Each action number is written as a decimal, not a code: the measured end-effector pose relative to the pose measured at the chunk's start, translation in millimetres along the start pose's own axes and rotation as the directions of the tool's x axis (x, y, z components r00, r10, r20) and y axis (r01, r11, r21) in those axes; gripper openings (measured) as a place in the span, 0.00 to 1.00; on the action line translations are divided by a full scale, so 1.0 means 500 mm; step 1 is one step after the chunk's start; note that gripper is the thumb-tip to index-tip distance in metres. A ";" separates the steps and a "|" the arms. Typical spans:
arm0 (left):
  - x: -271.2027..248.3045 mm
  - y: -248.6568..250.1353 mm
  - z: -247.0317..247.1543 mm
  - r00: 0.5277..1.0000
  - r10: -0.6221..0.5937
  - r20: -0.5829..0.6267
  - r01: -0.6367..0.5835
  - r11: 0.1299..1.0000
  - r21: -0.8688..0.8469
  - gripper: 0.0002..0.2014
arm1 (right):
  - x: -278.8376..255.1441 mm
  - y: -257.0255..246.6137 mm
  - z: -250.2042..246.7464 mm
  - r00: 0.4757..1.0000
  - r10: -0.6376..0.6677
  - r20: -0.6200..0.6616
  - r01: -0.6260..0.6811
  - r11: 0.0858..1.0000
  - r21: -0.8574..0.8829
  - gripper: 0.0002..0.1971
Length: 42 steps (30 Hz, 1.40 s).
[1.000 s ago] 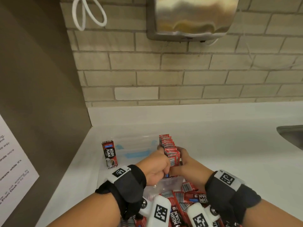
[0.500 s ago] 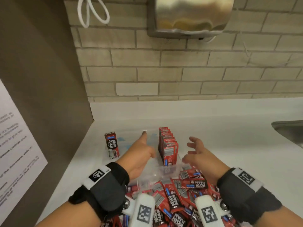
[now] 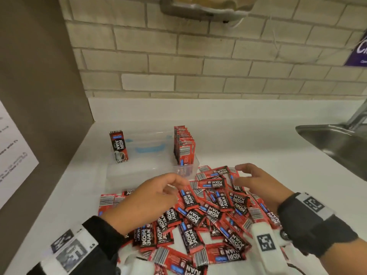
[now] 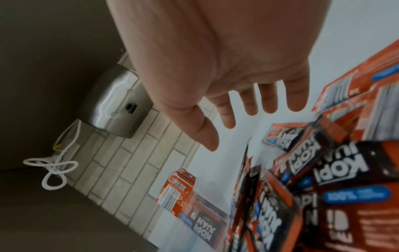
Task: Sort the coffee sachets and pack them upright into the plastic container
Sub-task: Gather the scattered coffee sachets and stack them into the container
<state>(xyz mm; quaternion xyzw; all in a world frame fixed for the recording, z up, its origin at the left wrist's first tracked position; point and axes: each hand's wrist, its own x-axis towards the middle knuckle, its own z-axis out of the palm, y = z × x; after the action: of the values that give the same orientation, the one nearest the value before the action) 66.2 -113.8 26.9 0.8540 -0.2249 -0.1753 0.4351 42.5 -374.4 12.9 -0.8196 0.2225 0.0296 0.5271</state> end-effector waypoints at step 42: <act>0.084 0.015 0.099 0.987 -0.157 0.021 0.125 0.852 0.508 0.19 | 0.137 -0.062 0.044 0.943 0.078 0.325 0.187 0.682 -0.707 0.17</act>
<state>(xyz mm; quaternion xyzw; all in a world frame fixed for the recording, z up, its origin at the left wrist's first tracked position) 75.2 -173.1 1.2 0.9464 -0.2132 -0.1677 0.1752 120.6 -367.1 10.1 -0.9505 0.0763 0.2357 0.1876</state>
